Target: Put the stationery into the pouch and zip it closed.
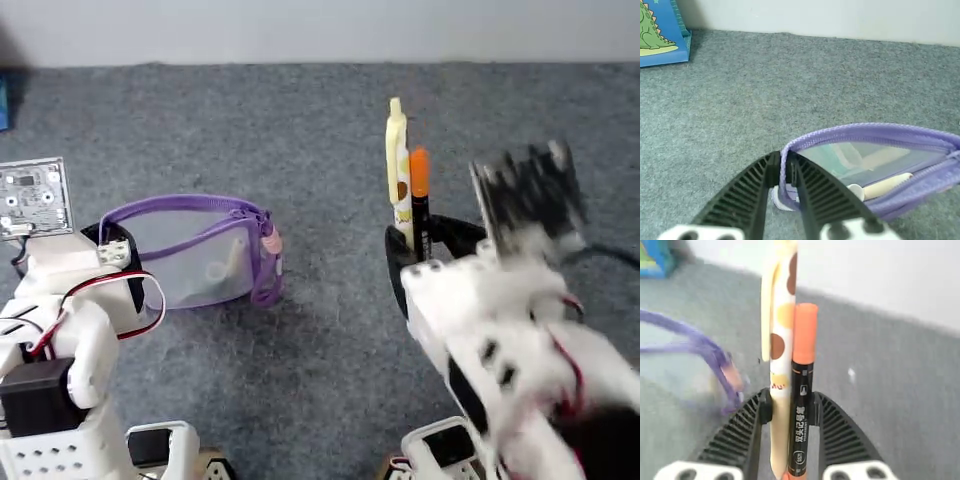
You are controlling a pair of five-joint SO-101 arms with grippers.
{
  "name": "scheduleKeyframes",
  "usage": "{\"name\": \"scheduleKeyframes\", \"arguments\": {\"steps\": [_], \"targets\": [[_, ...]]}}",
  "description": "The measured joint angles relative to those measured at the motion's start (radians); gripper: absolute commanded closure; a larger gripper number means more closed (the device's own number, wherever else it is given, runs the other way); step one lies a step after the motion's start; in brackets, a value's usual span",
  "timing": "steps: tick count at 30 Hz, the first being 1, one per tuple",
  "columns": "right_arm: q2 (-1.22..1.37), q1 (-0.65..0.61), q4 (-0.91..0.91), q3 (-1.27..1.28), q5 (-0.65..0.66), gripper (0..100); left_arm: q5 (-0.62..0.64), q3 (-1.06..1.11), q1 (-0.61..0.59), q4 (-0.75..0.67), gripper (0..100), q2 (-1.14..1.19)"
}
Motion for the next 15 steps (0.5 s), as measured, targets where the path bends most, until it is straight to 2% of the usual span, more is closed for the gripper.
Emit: {"name": "scheduleKeyframes", "arguments": {"steps": [10, 15], "targets": [[-0.135, -0.176, -0.565, 0.267, 0.000, 99.1, 0.000, 0.003, 0.000, 0.000, 99, 0.000], [-0.158, -0.273, -0.787, 0.420, 0.000, 99.1, 0.000, 0.003, 0.000, 0.000, 99, 0.000]]}}
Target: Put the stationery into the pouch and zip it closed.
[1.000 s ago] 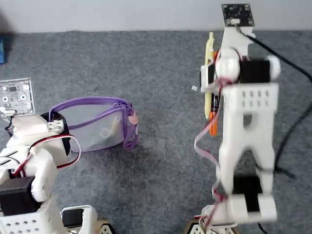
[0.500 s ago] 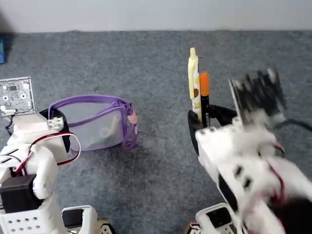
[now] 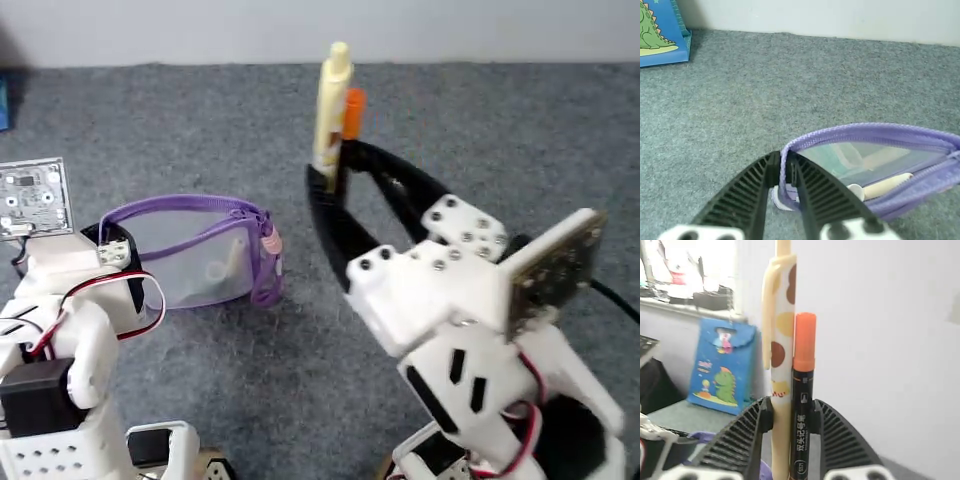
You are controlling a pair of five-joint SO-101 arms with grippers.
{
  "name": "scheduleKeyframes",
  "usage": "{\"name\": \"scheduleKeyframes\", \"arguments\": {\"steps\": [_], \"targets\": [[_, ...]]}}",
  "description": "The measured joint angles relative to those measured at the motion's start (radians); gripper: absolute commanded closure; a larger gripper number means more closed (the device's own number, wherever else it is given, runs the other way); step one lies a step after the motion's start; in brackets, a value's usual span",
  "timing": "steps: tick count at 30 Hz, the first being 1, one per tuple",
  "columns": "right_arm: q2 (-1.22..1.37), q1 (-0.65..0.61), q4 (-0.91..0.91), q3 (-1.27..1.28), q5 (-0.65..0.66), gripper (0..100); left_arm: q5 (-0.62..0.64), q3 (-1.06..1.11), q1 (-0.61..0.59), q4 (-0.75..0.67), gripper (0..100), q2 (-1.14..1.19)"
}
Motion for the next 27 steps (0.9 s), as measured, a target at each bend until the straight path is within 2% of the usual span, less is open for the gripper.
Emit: {"name": "scheduleKeyframes", "arguments": {"steps": [5, 10, 24, 27], "targets": [[-0.002, -0.075, -0.198, 0.115, 0.000, 99.1, 0.000, 0.000, 0.000, 0.000, 99, 0.000], [-0.002, -0.097, -0.295, 0.166, 0.000, 99.1, 0.000, 0.000, 0.000, 0.000, 99, 0.000], [-0.002, -0.097, -0.319, 0.166, 0.000, 99.1, 0.000, 0.000, 0.000, -0.014, 99, 0.000], [-0.002, -0.138, -0.319, 0.166, 0.000, 99.1, 0.000, 0.000, 0.000, -0.018, 99, 0.000]]}}
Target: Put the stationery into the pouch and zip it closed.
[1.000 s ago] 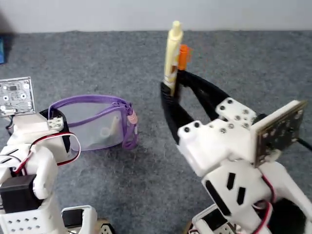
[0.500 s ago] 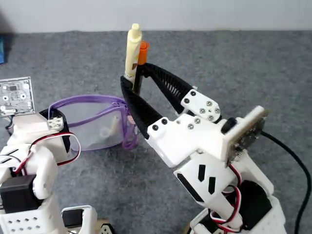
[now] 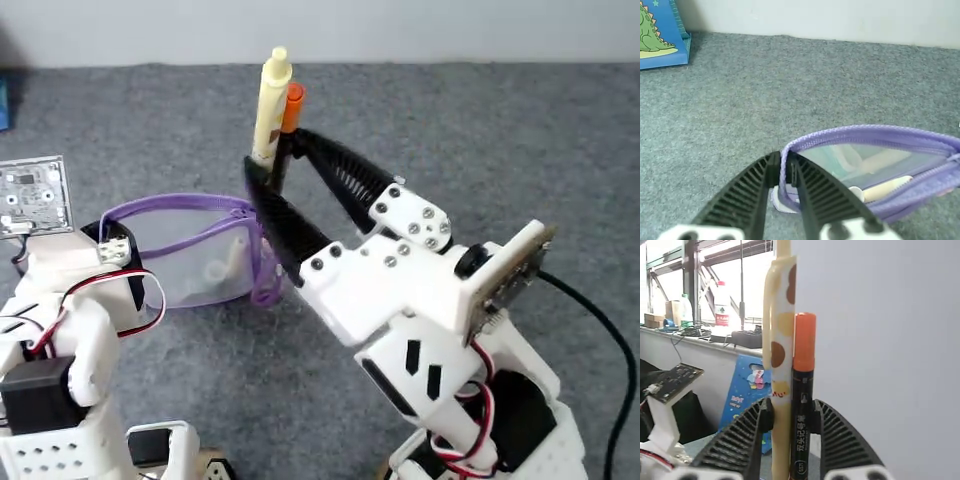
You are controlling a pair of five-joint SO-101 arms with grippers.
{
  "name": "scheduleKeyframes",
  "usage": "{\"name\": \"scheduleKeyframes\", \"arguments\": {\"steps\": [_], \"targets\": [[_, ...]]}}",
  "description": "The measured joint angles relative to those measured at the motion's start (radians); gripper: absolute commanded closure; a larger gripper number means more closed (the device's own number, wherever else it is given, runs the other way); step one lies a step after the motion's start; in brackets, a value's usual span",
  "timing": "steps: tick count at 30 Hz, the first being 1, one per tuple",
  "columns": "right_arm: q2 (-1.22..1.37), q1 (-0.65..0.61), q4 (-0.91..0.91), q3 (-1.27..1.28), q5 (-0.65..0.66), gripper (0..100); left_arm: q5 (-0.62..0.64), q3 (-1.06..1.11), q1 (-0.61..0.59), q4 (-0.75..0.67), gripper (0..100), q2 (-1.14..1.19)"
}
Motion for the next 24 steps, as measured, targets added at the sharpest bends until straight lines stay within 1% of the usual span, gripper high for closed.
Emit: {"name": "scheduleKeyframes", "arguments": {"steps": [7, 13, 24], "targets": [[0.000, -0.101, -0.002, 0.000, 0.000, 99.1, 0.000, 0.000, 0.000, 0.000, 99, 0.000], [0.000, -0.106, -0.054, 0.000, 0.000, 99.1, 0.000, 0.002, 0.000, 0.000, 99, 0.000], [0.000, -0.106, -0.055, 0.000, 0.000, 99.1, 0.000, 0.002, 0.000, 0.000, 99, 0.000]]}}
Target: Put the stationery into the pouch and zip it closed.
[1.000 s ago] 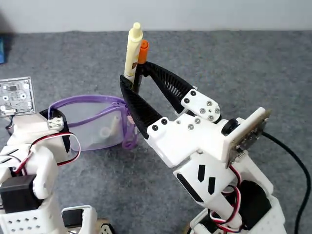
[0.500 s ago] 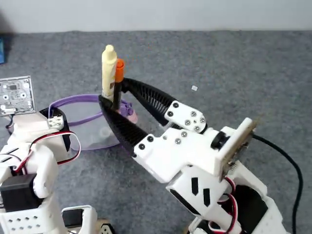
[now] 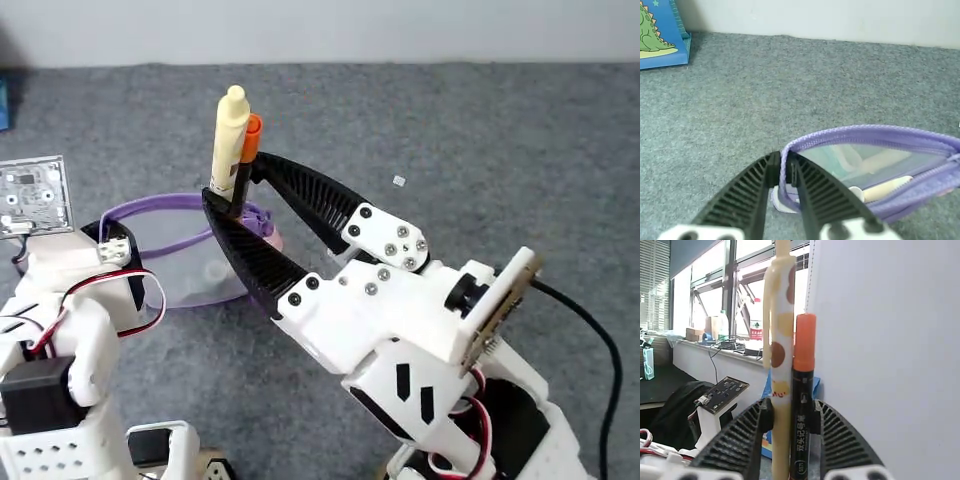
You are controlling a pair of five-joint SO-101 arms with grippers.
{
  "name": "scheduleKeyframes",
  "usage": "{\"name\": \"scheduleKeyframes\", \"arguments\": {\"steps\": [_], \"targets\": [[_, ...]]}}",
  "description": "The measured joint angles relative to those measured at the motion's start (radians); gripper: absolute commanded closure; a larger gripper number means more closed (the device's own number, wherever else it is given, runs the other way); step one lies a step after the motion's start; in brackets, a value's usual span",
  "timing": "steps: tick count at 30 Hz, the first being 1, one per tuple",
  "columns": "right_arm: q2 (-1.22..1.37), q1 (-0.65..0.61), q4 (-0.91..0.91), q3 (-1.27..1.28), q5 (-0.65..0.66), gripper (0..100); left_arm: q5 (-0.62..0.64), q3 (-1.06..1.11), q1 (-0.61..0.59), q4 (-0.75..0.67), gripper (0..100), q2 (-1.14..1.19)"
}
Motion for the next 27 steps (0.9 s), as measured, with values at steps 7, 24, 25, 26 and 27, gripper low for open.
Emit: {"name": "scheduleKeyframes", "arguments": {"steps": [7, 24, 25, 26, 27], "targets": [[0.000, 0.000, -0.035, 0.000, 0.003, 99.1, 0.000, 0.000, 0.000, 0.000, 99, 0.000], [-0.002, -0.054, -0.044, 0.069, 0.051, 99.1, 0.000, 0.000, 0.000, 0.000, 99, 0.000], [0.000, -0.060, -0.044, 0.071, 0.051, 99.1, 0.000, 0.000, 0.000, 0.000, 99, 0.000], [0.000, -0.066, -0.044, 0.072, 0.051, 99.1, 0.000, 0.000, 0.000, 0.000, 99, 0.000], [0.000, -0.071, -0.044, 0.072, 0.051, 99.1, 0.000, 0.000, 0.000, 0.000, 99, 0.000]]}}
